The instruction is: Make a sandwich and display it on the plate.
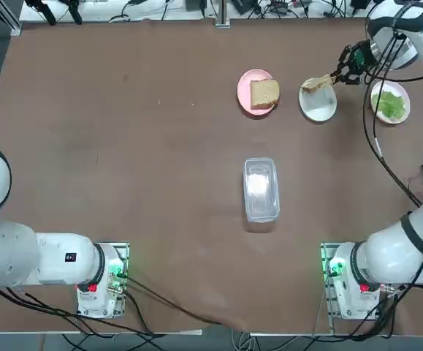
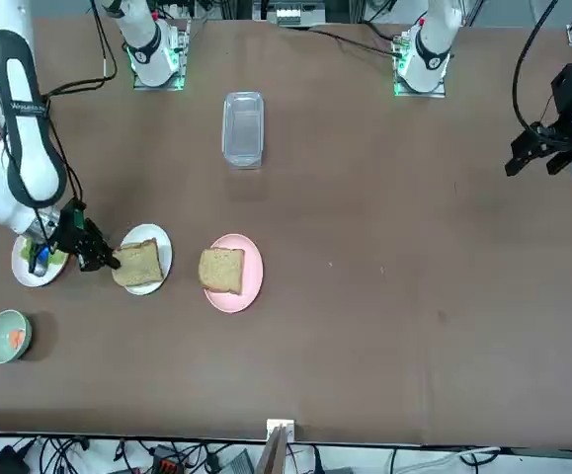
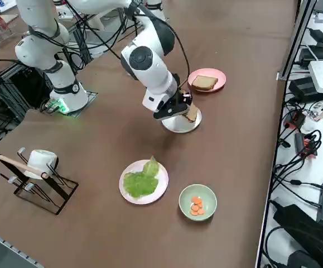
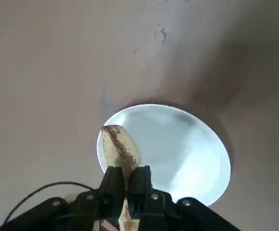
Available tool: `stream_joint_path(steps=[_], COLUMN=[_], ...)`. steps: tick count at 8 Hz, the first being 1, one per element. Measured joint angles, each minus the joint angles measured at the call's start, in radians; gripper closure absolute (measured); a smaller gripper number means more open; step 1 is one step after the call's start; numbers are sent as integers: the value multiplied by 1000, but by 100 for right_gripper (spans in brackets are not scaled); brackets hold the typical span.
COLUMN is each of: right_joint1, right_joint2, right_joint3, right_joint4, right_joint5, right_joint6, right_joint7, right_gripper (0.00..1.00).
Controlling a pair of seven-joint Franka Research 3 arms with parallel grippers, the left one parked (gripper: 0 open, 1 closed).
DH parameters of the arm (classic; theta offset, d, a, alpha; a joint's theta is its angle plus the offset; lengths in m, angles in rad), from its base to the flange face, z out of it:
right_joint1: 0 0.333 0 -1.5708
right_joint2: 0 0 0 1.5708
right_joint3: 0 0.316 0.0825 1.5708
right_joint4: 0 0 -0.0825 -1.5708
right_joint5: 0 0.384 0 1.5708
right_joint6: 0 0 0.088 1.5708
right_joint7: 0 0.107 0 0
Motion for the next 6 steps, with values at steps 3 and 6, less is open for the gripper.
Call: stream_joint_path(steps=[3, 6], right_joint1=[0, 0], right_joint2=[7, 16], right_joint3=[0, 0], right_joint4=[0, 0], right_joint5=[1, 1], right_joint6=[5, 8], right_joint7=[-2, -40], right_gripper=[92, 90])
